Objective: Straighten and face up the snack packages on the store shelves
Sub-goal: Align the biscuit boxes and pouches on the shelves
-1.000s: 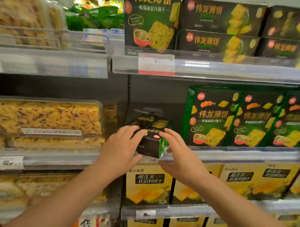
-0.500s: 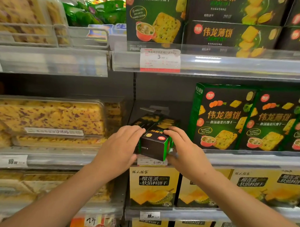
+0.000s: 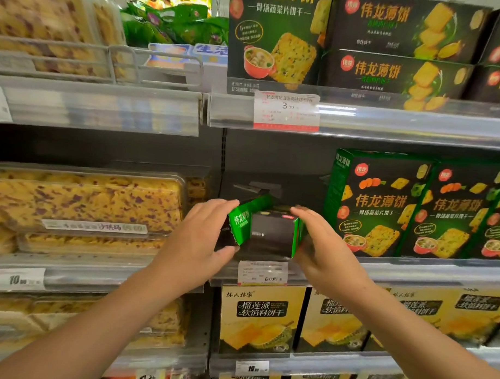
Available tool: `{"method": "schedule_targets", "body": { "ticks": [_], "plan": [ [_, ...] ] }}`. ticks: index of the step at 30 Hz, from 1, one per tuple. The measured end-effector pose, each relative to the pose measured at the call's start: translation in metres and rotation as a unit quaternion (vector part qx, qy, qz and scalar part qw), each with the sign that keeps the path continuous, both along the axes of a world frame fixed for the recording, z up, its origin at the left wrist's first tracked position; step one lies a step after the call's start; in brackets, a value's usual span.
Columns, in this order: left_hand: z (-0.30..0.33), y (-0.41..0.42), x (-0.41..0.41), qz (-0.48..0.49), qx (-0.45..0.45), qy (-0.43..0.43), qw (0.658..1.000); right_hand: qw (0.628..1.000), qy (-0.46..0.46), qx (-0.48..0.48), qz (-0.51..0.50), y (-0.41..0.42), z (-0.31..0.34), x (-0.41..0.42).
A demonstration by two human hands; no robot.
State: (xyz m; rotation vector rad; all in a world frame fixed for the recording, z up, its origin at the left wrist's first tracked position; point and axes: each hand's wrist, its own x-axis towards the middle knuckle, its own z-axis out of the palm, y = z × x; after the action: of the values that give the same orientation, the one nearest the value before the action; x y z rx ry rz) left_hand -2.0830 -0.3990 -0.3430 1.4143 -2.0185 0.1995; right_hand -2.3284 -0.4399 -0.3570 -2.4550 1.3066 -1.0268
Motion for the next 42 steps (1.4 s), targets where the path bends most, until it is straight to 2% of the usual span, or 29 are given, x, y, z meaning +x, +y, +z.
{"method": "schedule_targets", "body": {
  "ticks": [4, 9, 12, 16, 21, 25, 32, 38, 42],
  "plan": [
    [0.016, 0.008, -0.001, -0.027, 0.003, 0.052, 0.998, 0.999, -0.045, 0.019, -0.003, 0.003, 0.022, 0.003],
    [0.056, 0.009, -0.007, -0.066, -0.007, 0.082, 0.994, 0.998, -0.048, 0.041, 0.013, 0.009, 0.050, 0.005],
    [0.074, 0.006, -0.012, -0.076, -0.026, 0.053, 0.995, 0.992, -0.097, 0.068, 0.033, 0.011, 0.061, 0.003],
    [0.073, 0.007, -0.016, -0.080, -0.026, 0.014, 0.996, 0.990, -0.104, 0.091, 0.018, 0.012, 0.055, 0.003],
    [0.070, 0.012, -0.015, -0.072, -0.037, -0.013, 0.997, 0.996, -0.050, 0.080, -0.001, 0.006, 0.027, -0.006],
    [0.082, 0.017, -0.009, -0.059, -0.057, -0.002, 0.997, 0.996, 0.005, 0.094, -0.003, 0.004, -0.001, -0.005],
    [0.099, 0.035, -0.005, -0.052, -0.093, -0.025, 0.994, 0.997, 0.045, 0.041, -0.053, -0.004, -0.015, 0.014],
    [0.111, 0.053, 0.005, -0.040, -0.135, -0.023, 0.990, 0.988, 0.146, -0.048, -0.024, -0.007, -0.013, 0.029],
    [0.120, 0.067, 0.012, -0.045, -0.168, 0.004, 0.985, 0.991, 0.126, -0.041, 0.007, -0.009, -0.013, 0.049]
  ]
}}
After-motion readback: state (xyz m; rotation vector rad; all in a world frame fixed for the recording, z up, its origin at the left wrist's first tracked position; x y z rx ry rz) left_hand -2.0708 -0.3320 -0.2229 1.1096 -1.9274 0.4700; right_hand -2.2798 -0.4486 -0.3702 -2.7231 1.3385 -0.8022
